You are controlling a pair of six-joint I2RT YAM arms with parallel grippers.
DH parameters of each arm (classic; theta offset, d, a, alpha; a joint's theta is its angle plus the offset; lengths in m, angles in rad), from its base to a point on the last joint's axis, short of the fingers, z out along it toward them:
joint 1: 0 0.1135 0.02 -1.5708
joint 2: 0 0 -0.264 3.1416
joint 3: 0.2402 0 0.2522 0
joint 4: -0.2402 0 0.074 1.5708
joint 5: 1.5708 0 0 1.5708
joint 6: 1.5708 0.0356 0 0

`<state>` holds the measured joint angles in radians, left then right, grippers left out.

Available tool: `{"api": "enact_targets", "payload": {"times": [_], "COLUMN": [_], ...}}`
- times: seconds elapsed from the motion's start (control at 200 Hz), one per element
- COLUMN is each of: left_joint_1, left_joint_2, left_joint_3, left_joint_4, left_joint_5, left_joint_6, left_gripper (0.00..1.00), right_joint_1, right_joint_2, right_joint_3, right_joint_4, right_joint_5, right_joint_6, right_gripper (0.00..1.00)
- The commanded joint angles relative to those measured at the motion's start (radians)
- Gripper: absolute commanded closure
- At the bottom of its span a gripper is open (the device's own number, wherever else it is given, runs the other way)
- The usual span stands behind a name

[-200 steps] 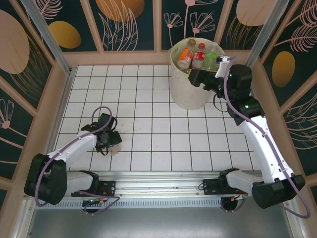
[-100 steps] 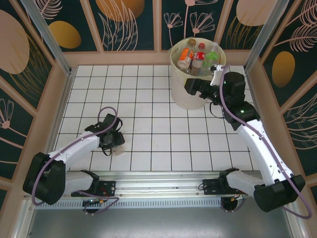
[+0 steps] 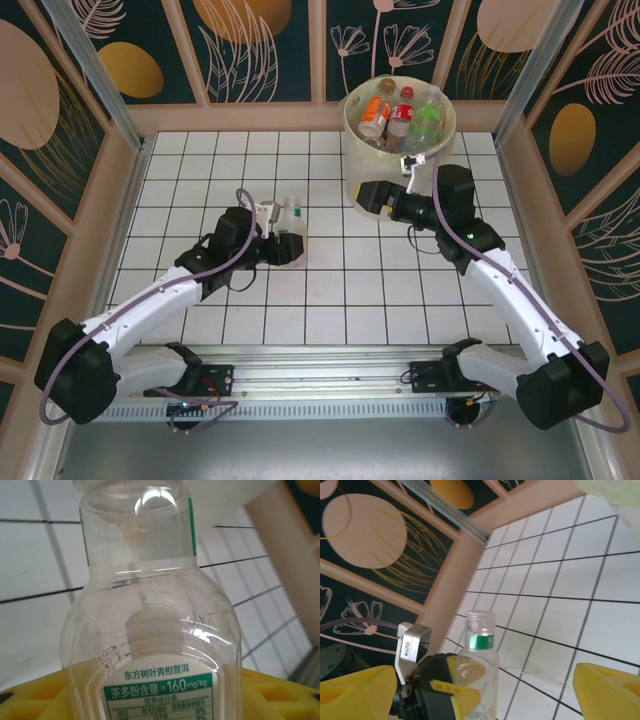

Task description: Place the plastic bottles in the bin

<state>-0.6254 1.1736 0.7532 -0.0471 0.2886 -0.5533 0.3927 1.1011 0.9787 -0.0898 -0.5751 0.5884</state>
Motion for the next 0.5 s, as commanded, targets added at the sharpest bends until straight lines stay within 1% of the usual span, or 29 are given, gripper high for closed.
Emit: {"api": "enact_targets", "payload": {"times": [0.0,0.135,0.345,0.48,0.495], "left_joint_1": [-0.025,-0.04,-0.055,-0.063,-0.064], "left_joint_2": [0.026,0.049,0.062,0.077,0.078], "left_joint_3": [0.036,0.054,0.08,0.092,0.091], "left_joint_4": [0.121,0.162,0.219,0.219,0.222], "left_joint_5": [0.144,0.181,0.229,0.232,0.234], "left_joint_6": [0.098,0.12,0.116,0.112,0.112], "left_gripper": [0.39,0.39,0.4,0.41,0.41], "right_joint_1": [0.023,0.074,0.138,0.149,0.167], "right_joint_2": [0.045,0.112,0.2,0.247,0.252], "right_joint_3": [0.007,0.045,0.088,0.117,0.121], "right_joint_4": [0.103,0.091,0.101,0.115,0.115], "right_joint_5": [-0.096,-0.086,-0.059,-0.055,-0.055], "right_joint_6": [0.026,0.001,-0.012,-0.007,-0.007], "right_gripper": [0.08,0.08,0.08,0.12,0.12]}}
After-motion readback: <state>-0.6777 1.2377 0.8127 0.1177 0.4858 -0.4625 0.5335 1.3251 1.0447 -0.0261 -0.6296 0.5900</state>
